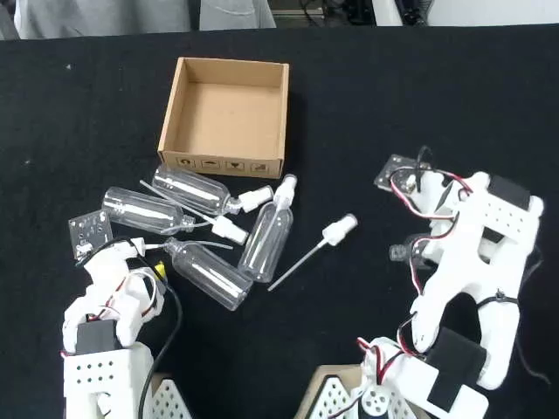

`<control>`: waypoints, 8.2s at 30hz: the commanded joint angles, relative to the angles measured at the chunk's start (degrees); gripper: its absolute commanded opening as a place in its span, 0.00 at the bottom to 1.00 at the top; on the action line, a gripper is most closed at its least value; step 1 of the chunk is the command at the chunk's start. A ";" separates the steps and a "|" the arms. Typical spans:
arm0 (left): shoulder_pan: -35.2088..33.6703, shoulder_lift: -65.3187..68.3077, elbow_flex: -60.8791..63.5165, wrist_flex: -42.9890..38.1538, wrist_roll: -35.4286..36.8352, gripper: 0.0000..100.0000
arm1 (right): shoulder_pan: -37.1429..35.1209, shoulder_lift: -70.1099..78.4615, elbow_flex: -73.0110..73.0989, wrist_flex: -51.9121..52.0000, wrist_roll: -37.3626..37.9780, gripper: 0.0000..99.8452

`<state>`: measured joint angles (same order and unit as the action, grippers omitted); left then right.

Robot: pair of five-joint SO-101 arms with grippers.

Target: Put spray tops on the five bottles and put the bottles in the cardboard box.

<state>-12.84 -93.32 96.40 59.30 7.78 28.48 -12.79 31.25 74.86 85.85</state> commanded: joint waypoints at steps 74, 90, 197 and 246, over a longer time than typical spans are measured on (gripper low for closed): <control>-0.48 -0.70 1.45 0.26 -0.09 0.20 | 2.81 10.59 4.26 -14.95 -6.77 0.32; -0.48 -0.70 1.45 0.26 -0.09 0.20 | 6.68 10.59 4.18 -14.95 -4.48 0.31; -0.48 -0.70 1.45 0.26 -0.09 0.20 | 3.60 -34.77 15.78 6.15 -33.67 0.09; 1.36 -0.70 1.45 0.26 -0.44 0.20 | 3.43 -81.89 40.84 0.70 -52.22 0.09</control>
<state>-12.22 -93.32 96.40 59.30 7.78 30.86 -92.88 72.31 77.41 34.77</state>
